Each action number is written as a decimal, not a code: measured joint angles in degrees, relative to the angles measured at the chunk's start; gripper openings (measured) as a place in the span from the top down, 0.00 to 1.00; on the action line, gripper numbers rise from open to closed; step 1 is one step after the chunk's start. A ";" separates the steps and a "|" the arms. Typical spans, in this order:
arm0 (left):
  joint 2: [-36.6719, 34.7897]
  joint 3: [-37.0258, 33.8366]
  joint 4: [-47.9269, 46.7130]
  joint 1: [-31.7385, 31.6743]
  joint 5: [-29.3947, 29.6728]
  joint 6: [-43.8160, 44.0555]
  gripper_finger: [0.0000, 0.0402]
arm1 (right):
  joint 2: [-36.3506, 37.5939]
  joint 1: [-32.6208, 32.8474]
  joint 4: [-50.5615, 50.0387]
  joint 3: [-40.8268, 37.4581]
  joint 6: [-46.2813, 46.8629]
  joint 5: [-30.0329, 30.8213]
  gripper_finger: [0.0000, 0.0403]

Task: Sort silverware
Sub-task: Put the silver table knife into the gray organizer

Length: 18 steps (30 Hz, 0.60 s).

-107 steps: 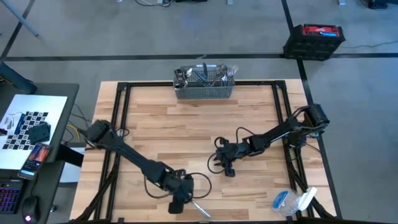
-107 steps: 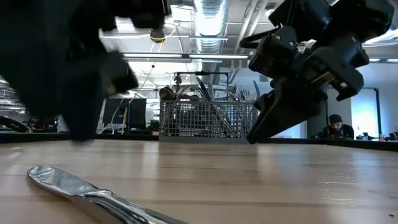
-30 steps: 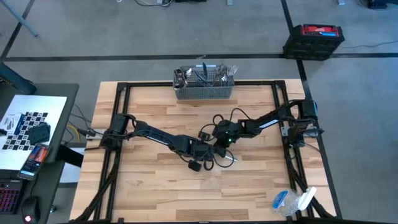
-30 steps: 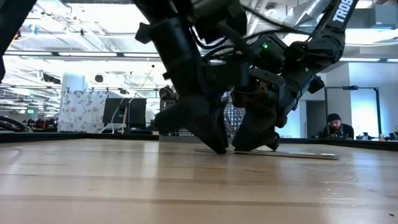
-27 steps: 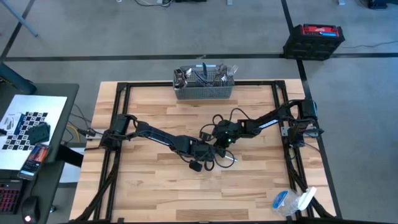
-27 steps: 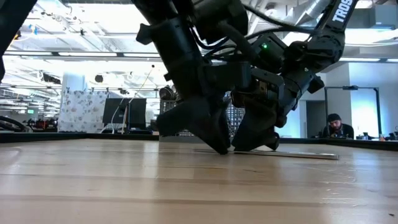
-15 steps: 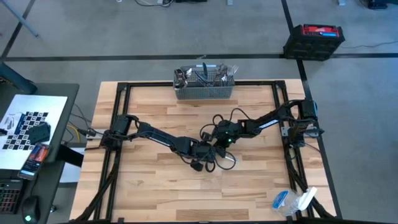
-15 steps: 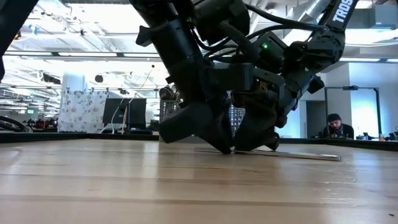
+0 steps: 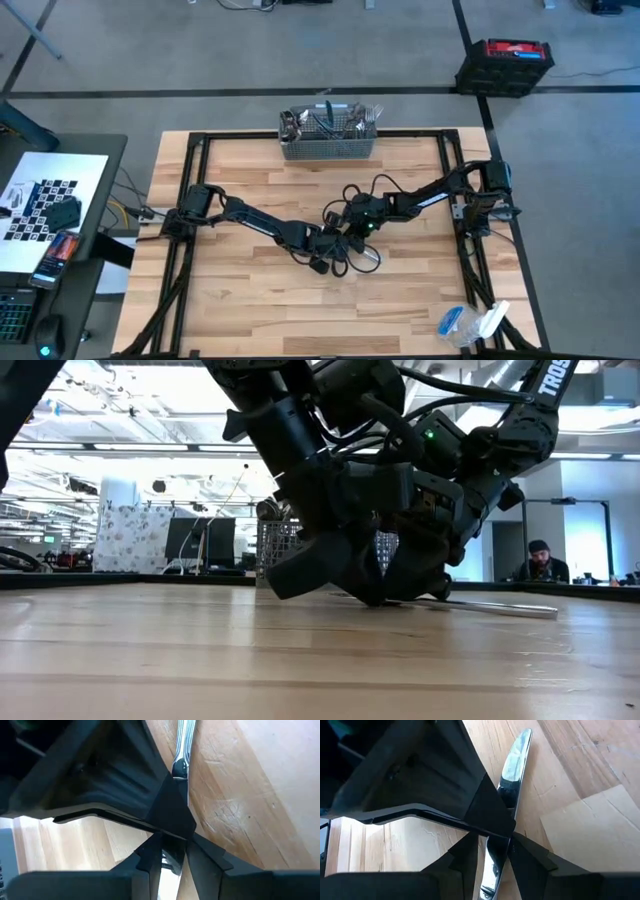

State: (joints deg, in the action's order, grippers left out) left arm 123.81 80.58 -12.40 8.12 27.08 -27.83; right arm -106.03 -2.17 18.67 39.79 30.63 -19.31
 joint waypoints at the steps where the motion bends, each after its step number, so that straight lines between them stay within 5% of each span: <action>1: 0.00 0.00 0.10 -0.04 -0.08 0.08 0.84 | -0.27 0.01 0.00 0.01 -0.03 0.35 0.83; 5: 0.00 0.05 -0.28 -0.04 -0.12 0.83 0.86 | -0.54 0.13 -0.21 0.07 -0.83 1.98 0.97; 12: -2.67 0.25 -5.91 1.29 1.72 5.70 0.87 | 3.45 -2.07 -1.21 0.00 -4.79 3.69 1.00; 18: -12.55 0.33 -12.57 4.28 6.48 11.73 0.87 | 15.74 -7.24 -4.88 0.00 -10.53 4.46 1.00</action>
State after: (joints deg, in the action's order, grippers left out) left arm 111.26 80.90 -24.96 12.39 33.56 -16.10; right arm -90.28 -9.41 13.79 39.79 20.11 -14.85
